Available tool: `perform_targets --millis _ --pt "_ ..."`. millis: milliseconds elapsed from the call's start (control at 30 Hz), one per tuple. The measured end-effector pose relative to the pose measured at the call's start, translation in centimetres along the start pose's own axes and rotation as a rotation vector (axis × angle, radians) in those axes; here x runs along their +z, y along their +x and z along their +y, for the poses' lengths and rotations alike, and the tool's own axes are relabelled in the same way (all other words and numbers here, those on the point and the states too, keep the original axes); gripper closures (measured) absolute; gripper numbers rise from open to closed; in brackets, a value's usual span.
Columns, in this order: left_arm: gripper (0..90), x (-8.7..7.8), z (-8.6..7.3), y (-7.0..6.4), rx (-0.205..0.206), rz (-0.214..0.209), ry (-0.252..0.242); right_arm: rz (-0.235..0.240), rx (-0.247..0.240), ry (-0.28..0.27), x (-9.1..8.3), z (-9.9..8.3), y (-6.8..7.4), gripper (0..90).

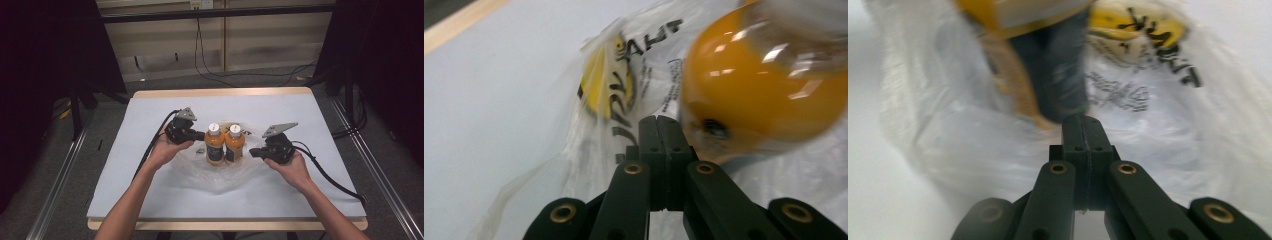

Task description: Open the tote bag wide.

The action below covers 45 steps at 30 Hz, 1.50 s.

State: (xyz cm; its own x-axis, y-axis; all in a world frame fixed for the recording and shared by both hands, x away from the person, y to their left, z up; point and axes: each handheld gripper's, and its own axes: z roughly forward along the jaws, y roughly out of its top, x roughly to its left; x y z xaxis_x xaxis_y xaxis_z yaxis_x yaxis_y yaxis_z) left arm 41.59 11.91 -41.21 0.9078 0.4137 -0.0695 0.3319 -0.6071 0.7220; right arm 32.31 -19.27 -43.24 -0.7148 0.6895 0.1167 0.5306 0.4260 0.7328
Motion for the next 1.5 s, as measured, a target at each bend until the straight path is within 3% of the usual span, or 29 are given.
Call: perform_targets --millis 67,167,233,300,333,433,533,633,733,767,833,967,1000,1033,1267,1500 --pt "90.0 0.7 -0.2 0.5 -0.016 -0.009 0.016 0.025 -0.013 0.007 0.1 -0.3 0.8 90.0" --pt "90.0 1.5 -0.3 1.0 -0.006 -0.028 0.040 0.042 -0.028 0.022 0.6 -0.7 1.3 90.0" --pt "90.0 2.5 -0.5 0.9 -0.030 -0.027 0.053 0.051 -0.033 0.042 1.3 -1.2 1.7 90.0" --pt "90.0 3.1 -0.5 1.1 -0.002 -0.034 0.092 0.048 -0.034 0.062 1.9 -1.5 1.8 90.0" --pt "90.0 3.9 -0.6 1.4 -0.015 -0.023 0.122 0.046 -0.034 0.074 2.4 -1.8 1.8 90.0" --pt "90.0 5.5 -1.2 2.2 -0.088 0.000 0.126 0.046 -0.027 0.089 3.1 -2.3 1.8 90.0" --pt "90.0 6.7 -1.9 2.4 -0.098 0.024 0.130 0.042 -0.048 0.113 3.6 -2.8 2.0 90.0" --pt "90.0 6.7 -2.0 2.5 -0.095 0.023 0.118 0.034 -0.059 0.122 3.6 -3.0 2.2 90.0" --pt "90.0 6.7 -2.2 2.7 -0.117 0.054 0.099 0.037 -0.060 0.120 3.4 -3.2 2.2 90.0" --pt "90.0 6.8 -2.3 3.0 -0.164 0.057 0.073 0.035 -0.056 0.121 3.1 -3.4 2.2 90.0" --pt "90.0 6.6 -2.6 3.4 -0.168 0.039 0.074 0.027 -0.045 0.130 2.7 -3.7 2.3 90.0" --pt "90.0 6.6 -2.6 3.4 -0.166 0.045 0.072 0.029 -0.060 0.132 2.2 -4.2 2.5 90.0" --pt "90.0 6.7 -2.6 3.2 -0.180 0.064 0.057 0.027 -0.060 0.126 1.9 -4.5 2.6 90.0" --pt "90.0 6.5 -2.5 3.4 -0.161 0.064 0.081 0.031 -0.055 0.128 1.8 -4.5 2.6 90.0" --pt "90.0 6.4 -2.7 3.7 -0.153 0.058 0.077 0.049 -0.061 0.127 1.0 -5.4 3.1 90.0" --pt "90.0 6.1 -3.1 3.4 -0.174 0.068 0.060 0.056 -0.057 0.134 0.4 -5.9 3.4 90.0"
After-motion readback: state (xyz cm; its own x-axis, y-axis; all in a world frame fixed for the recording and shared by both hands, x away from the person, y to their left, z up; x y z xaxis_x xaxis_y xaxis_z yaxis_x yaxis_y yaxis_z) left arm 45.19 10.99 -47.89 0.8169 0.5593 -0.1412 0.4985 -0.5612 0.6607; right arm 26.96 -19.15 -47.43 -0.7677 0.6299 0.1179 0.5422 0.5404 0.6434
